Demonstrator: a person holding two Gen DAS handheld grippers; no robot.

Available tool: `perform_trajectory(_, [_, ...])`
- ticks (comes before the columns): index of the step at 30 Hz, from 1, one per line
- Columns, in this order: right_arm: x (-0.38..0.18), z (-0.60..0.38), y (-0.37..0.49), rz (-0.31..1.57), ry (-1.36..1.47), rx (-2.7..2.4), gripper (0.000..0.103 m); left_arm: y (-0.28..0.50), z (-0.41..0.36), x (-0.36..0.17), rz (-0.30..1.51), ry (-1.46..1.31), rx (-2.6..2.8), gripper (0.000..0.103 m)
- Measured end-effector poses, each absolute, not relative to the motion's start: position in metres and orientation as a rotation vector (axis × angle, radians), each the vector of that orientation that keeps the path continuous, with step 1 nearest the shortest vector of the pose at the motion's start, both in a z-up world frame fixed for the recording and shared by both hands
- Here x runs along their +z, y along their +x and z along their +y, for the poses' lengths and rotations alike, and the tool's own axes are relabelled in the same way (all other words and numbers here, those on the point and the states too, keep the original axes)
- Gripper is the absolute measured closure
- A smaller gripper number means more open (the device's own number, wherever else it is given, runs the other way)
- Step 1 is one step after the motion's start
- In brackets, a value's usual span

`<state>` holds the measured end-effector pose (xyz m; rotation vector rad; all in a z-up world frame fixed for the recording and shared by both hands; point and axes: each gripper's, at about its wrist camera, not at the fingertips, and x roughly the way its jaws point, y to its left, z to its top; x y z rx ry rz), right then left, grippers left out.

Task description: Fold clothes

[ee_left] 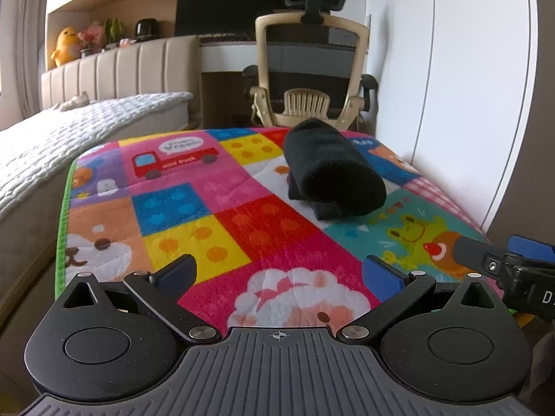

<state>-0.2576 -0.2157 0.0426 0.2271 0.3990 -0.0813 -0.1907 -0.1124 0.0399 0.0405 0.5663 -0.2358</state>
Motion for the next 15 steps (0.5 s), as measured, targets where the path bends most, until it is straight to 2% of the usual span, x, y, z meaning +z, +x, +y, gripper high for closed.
perform_trajectory(15, [0.0396, -0.2151, -0.2527, 0.44, 0.222, -0.066, 0.0, -0.186, -0.1111, 0.0356, 0.601, 0.033, -0.234, 0.0])
